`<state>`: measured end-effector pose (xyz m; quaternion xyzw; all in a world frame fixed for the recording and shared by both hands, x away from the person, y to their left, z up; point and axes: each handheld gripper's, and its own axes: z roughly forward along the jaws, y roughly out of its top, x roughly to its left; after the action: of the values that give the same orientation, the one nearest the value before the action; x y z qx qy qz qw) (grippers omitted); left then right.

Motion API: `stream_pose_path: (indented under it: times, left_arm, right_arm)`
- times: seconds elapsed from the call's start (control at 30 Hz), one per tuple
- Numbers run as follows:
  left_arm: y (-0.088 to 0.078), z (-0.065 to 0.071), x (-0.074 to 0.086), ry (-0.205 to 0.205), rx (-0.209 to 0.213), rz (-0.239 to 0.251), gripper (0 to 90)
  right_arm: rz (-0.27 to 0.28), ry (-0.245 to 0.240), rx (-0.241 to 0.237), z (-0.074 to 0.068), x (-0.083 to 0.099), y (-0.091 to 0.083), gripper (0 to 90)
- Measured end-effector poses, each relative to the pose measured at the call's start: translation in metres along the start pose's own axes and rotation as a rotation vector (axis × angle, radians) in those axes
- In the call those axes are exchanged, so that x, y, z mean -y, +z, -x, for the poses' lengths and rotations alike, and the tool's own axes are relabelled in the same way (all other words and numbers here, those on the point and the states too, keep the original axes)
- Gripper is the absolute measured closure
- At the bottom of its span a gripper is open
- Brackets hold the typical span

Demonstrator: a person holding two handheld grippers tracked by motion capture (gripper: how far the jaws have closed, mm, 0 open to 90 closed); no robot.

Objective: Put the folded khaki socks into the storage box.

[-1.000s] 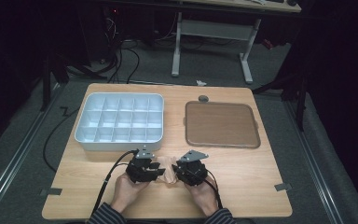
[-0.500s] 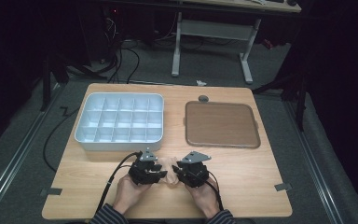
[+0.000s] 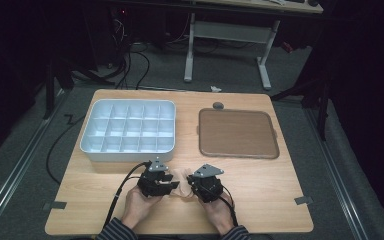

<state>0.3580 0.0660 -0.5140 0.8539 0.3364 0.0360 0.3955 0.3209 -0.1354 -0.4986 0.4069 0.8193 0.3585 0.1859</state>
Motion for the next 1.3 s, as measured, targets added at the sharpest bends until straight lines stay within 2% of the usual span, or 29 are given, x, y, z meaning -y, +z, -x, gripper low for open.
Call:
stream_pose_path:
  times: [0.07, 0.27, 0.43, 0.63, 0.8, 1.07, 1.2, 1.27, 1.3]
  left_arm:
    - [0.002, 0.001, 0.001, 0.006, -0.004, -0.011, 61.1]
    - [0.008, 0.006, 0.002, 0.031, -0.022, -0.059, 61.1]
    - [0.009, 0.008, 0.003, 0.029, -0.039, -0.065, 60.8]
    - [0.007, 0.008, 0.003, 0.034, -0.05, -0.07, 57.8]
    - [0.007, 0.009, 0.004, 0.028, -0.063, -0.073, 58.3]
    - [0.004, 0.009, 0.009, -0.014, -0.056, -0.049, 58.9]
    - [0.003, 0.009, 0.01, -0.035, -0.053, -0.032, 59.1]
    - [0.003, 0.009, 0.01, -0.056, -0.043, -0.031, 58.9]
    - [0.003, 0.009, 0.01, -0.07, -0.034, -0.034, 58.0]
  right_arm:
    - [0.004, 0.001, 0.003, 0.001, 0.001, -0.001, 85.8]
    - [-0.029, 0.009, 0.034, 0.007, 0.015, 0.001, 85.4]
    - [-0.059, -0.009, 0.056, 0.006, 0.023, 0.006, 83.0]
    - [-0.067, -0.027, 0.063, 0.005, 0.023, 0.007, 81.6]
    - [-0.077, -0.059, 0.078, 0.003, 0.021, 0.009, 81.3]
    - [-0.076, -0.083, 0.061, 0.006, 0.017, 0.014, 80.8]
    - [-0.051, -0.069, 0.049, 0.008, 0.017, 0.016, 79.7]
    - [-0.05, -0.065, 0.046, 0.008, 0.017, 0.016, 76.3]
    - [-0.049, -0.061, 0.038, 0.009, 0.016, 0.015, 71.2]
